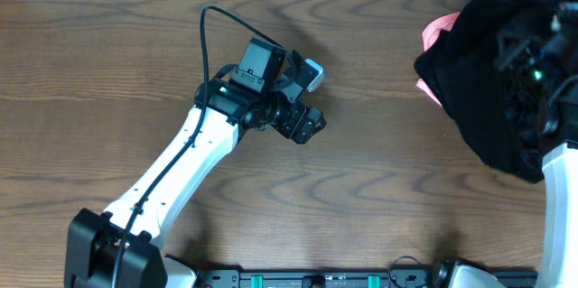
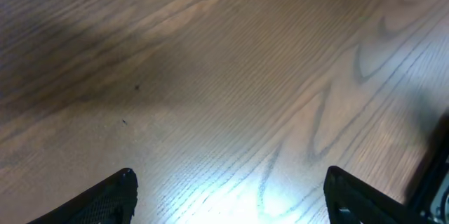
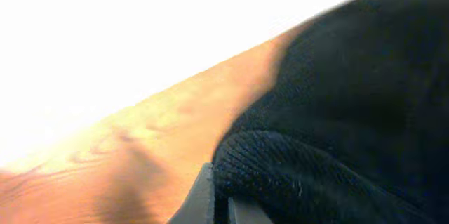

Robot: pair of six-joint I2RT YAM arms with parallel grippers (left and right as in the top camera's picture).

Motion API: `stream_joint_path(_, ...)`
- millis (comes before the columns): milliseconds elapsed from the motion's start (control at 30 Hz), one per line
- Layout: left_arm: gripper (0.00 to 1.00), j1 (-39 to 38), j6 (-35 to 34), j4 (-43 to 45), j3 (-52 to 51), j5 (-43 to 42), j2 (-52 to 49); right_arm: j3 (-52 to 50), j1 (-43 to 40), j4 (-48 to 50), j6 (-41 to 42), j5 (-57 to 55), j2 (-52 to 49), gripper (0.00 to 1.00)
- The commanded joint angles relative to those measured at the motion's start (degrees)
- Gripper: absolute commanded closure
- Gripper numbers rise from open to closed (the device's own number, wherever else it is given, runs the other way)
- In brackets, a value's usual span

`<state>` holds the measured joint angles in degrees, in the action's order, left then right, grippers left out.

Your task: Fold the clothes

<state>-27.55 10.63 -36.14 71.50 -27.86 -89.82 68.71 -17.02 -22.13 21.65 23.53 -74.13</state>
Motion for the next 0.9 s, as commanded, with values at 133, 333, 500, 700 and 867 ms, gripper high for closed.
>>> stream_joint_path(133, 0.16, -0.13, -1.03, -1.25, 0.20, 0.37, 10.97, 8.24, 13.22, 4.83, 3.19, -5.70, 0.50, 0.98)
stream_joint_path(333, 0.16, -0.13, -1.01, -2.47, 0.20, 5.29, 20.83, 14.40, 21.92, 11.47, 3.10, -10.34, -0.81, 0.98)
stream_joint_path(500, 0.16, -0.13, -1.05, -5.53, 0.20, 6.95, 24.28, 19.87, 27.21, 20.00, 3.19, -11.61, -3.85, 0.98)
stream_joint_path(700, 0.16, -0.13, -1.46, -8.07, 0.20, 6.93, 24.35, 25.55, 34.49, 26.58, 4.26, -19.32, -8.31, 0.98)
stream_joint_path(867, 0.16, -0.13, -1.51, -8.17, 0.20, 6.93, 24.37, 28.96, 39.15, 27.06, 4.02, -21.88, -11.76, 0.98)
